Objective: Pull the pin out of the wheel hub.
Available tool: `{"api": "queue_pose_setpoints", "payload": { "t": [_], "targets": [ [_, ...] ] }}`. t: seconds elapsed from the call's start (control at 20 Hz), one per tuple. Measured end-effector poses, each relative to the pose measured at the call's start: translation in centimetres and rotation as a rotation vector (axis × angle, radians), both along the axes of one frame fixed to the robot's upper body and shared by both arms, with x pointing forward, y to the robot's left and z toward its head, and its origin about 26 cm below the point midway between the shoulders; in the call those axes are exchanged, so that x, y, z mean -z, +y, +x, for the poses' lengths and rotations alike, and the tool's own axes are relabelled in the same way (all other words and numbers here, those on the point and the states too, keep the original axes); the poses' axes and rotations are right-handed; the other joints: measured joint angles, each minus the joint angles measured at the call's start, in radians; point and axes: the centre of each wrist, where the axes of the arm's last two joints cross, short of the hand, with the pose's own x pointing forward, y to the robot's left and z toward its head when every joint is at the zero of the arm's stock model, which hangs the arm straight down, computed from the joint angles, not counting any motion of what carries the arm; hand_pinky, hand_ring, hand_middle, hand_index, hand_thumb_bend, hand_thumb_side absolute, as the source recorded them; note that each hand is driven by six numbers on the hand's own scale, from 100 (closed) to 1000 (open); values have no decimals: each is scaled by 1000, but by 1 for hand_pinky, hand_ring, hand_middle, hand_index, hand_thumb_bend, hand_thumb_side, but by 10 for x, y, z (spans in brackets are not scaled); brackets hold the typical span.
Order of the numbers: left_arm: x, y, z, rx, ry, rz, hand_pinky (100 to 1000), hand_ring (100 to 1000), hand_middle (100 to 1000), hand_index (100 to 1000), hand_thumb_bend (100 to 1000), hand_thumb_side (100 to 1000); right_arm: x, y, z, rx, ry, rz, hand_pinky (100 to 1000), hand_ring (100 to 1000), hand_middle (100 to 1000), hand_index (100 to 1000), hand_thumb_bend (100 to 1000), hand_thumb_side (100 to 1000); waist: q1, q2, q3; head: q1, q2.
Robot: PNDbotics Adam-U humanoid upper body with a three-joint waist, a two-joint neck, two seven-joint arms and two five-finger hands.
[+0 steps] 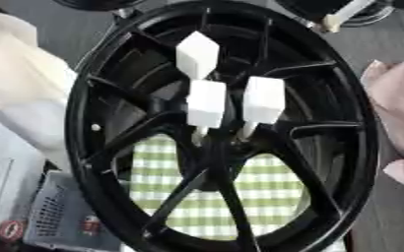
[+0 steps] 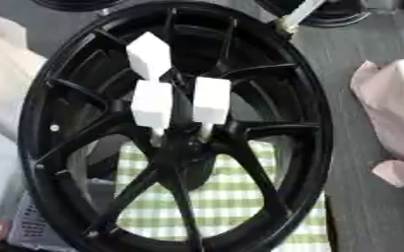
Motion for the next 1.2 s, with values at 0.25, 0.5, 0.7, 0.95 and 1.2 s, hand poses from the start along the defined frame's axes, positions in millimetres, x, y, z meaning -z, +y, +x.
{"api": "queue_pose_setpoints", "payload": {
  "t": [0.25, 0.5, 0.7, 0.95, 1.2],
  "targets": [
    [0, 2, 0, -14, -3, -4, 617, 649, 507, 687, 791, 500, 35, -42, -20, 185, -57, 126, 848, 665, 524, 669, 481, 216, 21, -3, -12, 20, 0],
    [2, 1, 0, -18, 1, -12, 617, 649, 507, 687, 792, 500, 79, -72, -35, 352, -37, 190, 909, 825, 818, 874, 594, 454, 41, -25, -40, 37, 0],
    [2, 1, 0, -20, 4, -14, 617, 649, 507, 687, 793, 500, 92, -79, -39, 390, -58, 232, 909, 814, 806, 873, 553, 511, 39, -32, -43, 41, 3],
    [4, 2, 0, -22, 7, -15, 617, 650, 508, 687, 788, 500, 94, -78, -37, 401, -117, 343, 858, 699, 650, 751, 512, 399, 38, -46, -43, 40, 11],
    [5, 1, 0, -20, 11, -23, 616, 649, 507, 686, 790, 500, 88, -49, -24, 392, -178, 475, 854, 659, 606, 716, 422, 339, 28, -46, -29, 37, 11]
  ]
}}
